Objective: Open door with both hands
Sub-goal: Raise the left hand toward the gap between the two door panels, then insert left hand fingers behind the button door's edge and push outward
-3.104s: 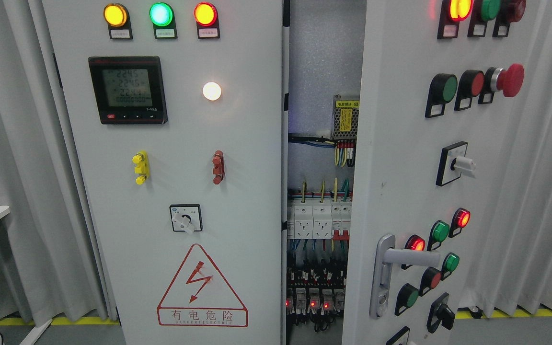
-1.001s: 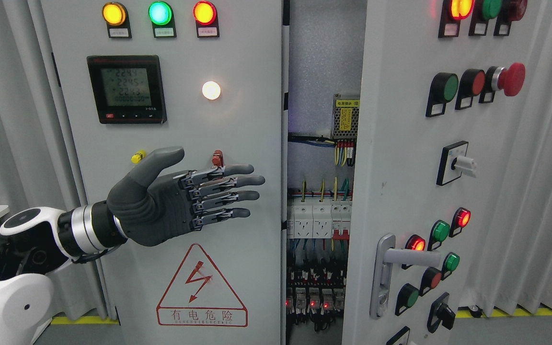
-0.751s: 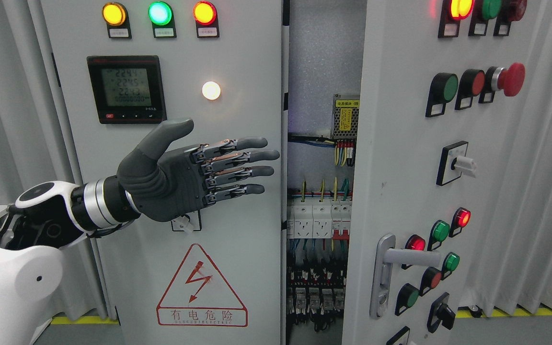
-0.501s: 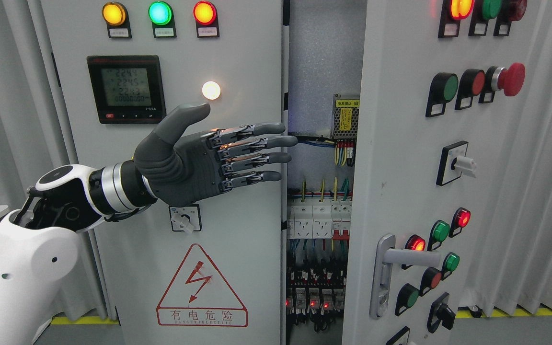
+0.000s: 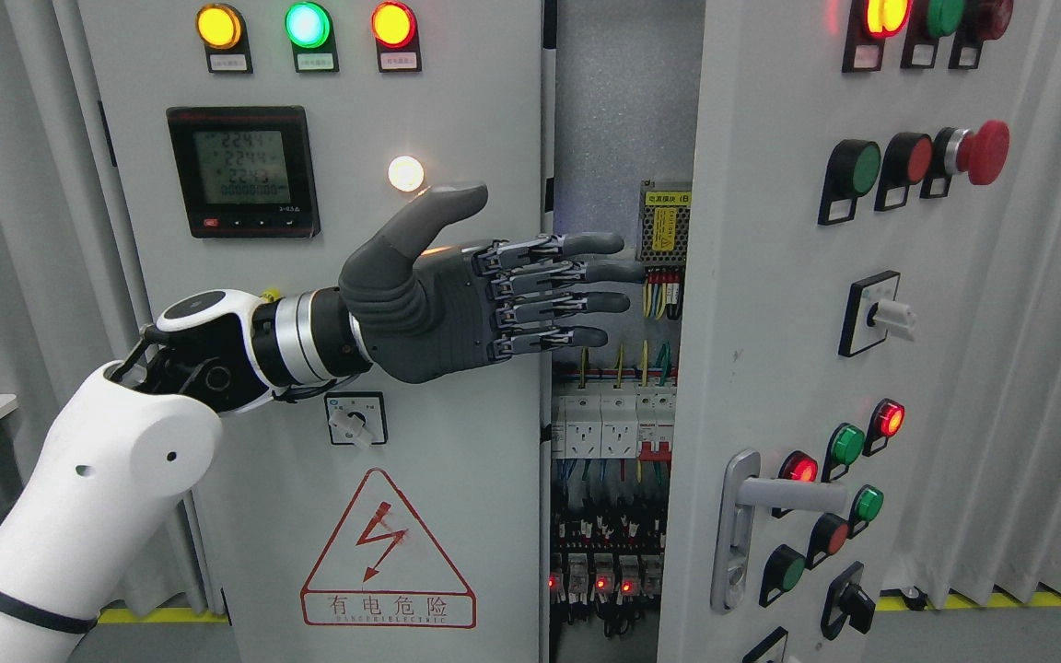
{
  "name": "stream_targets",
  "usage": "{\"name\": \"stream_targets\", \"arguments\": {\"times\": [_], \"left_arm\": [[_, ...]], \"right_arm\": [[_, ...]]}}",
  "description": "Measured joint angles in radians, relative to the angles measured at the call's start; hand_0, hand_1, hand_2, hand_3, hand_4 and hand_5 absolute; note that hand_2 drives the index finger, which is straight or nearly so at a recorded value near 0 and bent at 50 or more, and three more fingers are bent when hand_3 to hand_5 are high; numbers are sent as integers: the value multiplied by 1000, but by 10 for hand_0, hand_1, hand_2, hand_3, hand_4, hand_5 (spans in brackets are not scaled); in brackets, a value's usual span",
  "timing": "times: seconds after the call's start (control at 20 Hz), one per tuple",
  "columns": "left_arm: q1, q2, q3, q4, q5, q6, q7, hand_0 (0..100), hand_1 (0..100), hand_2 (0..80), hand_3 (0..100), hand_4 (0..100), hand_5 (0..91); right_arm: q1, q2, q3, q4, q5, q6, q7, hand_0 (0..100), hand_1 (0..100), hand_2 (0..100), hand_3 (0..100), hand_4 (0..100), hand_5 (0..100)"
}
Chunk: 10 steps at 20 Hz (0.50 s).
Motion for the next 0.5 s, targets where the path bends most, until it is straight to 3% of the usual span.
{"name": "stream_targets", "arguments": {"times": [0.5], "left_arm": [[-85, -33, -99, 44, 49, -11, 0, 296, 0, 26, 26, 38, 0]], "right_arm": [[0, 0, 0, 0, 0, 0, 0, 219, 0, 0, 0, 0, 0]]}}
